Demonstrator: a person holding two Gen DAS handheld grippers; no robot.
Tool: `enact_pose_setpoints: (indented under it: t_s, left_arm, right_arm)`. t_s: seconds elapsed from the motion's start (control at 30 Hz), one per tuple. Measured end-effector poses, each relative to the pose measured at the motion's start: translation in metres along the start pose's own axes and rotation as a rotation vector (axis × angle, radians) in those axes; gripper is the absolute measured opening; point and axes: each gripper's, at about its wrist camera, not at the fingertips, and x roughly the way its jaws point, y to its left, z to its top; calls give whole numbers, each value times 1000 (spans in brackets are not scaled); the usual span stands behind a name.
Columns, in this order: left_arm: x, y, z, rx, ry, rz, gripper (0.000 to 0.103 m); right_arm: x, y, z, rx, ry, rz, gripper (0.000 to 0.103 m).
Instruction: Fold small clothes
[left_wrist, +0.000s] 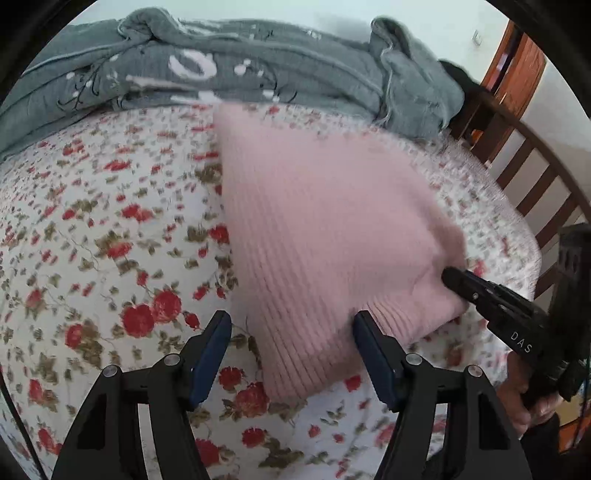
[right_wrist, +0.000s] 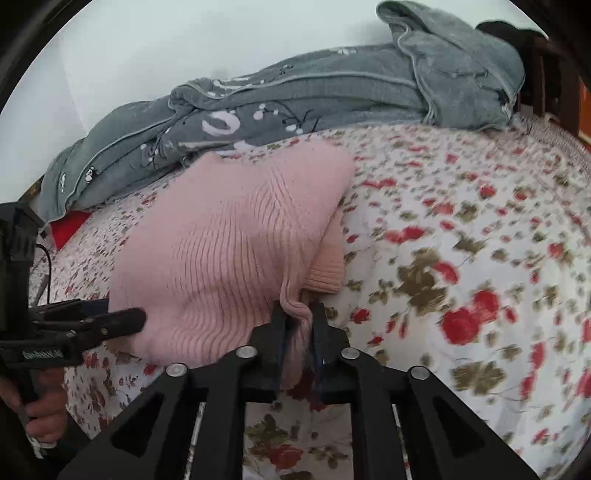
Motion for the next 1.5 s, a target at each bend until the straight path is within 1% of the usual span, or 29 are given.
enact_pose_setpoints:
  t_s: [0.07, 0.13, 0.17, 0.27, 0.3, 0.33, 0.37, 0.43, 0.47, 0.57, 0.63, 0.7, 0.73, 0.77, 0.83, 0.87, 0.93, 0.97, 1.0, 1.03, 1.07, 1.1, 1.17, 1.23, 1.3, 1.33, 1.4, 1.5]
  left_arm:
    - [-13, -2, 4, 17, -46, 1, 66]
    - [-24, -4, 13, 31, -96, 1, 66]
    - [-26, -5, 19, 29, -109, -2, 66]
    - [-20, -12, 32, 33, -108, 7, 66]
    - [-15, -15, 32, 42, -106, 18, 66]
    - [-8, -18, 30, 58, -90, 36, 66]
    - [3, -19, 26, 77, -56, 56, 66]
    - [27, -18, 14, 98, 27, 96, 68]
    - [33, -15, 9, 86, 42, 74, 68]
    - [27, -3, 8, 24, 35, -6, 67]
    - [19, 1, 14, 7, 24, -25, 67]
    - [11, 1, 20, 13, -2, -17, 67]
    - [7, 2, 24, 20, -19, -9, 67]
    - [6, 3, 29, 22, -29, 1, 67]
    - [6, 7, 42, 9, -35, 10, 67]
    - [7, 11, 51, -8, -32, 15, 66]
    - [12, 17, 67, -38, -22, 22, 63]
    - [16, 19, 74, -43, -17, 25, 60]
    - [22, 19, 80, -40, -1, 47, 55]
    - [30, 18, 82, -29, 18, 79, 53]
    - [36, 17, 84, -17, 31, 92, 49]
    - [41, 15, 82, -2, 40, 95, 47]
    - [44, 9, 77, 40, 34, 99, 46]
    - [43, 1, 75, 79, 14, 133, 46]
    - [42, -3, 75, 89, 9, 151, 46]
    - [42, -3, 76, 88, 10, 153, 46]
    - [42, -2, 79, 82, 17, 151, 45]
    - [41, 2, 81, 56, 25, 127, 46]
  right_arm:
    - [-18, -2, 8, 11, -52, 29, 32]
    - [-24, 0, 18, -3, -87, 28, 41]
    - [-24, 3, 26, -10, -104, 24, 41]
    - [-12, 11, 40, -7, -115, 22, 41]
    - [-4, 14, 42, -11, -112, 6, 38]
    - [1, 15, 41, -18, -107, -12, 27]
    - [12, 15, 37, -35, -87, -42, 12]
    - [24, 12, 26, -38, -67, -95, 11]
    - [26, 11, 19, -45, -64, -108, 11]
    - [21, 11, 17, -66, -51, -118, 11]
    - [18, 8, 23, -49, -32, -97, 11]
    - [15, 3, 32, -24, -16, -67, 12]
    - [15, 2, 35, -13, -15, -57, 15]
    - [13, 1, 41, 5, -18, -44, 21]
    - [11, 1, 51, 24, -39, -33, 29]
    - [10, 3, 59, 36, -60, -30, 29]
    - [13, 7, 69, 45, -73, -25, 29]
    - [19, 11, 73, 37, -70, -15, 29]
    - [22, 12, 75, 28, -63, -19, 29]
    - [29, 15, 75, 10, -46, -37, 29]
    - [38, 16, 72, -14, -19, -72, 28]
    - [44, 15, 69, -28, -4, -95, 27]
    - [50, 5, 57, -24, 1, -104, 27]
    - [47, -3, 54, -6, 3, -93, 27]
    - [43, -15, 57, 42, 21, -72, 30]
    - [41, -19, 58, 62, 24, -60, 31]
    - [38, -30, 61, 118, 26, -10, 33]
    - [35, -35, 64, 159, 29, 39, 37]
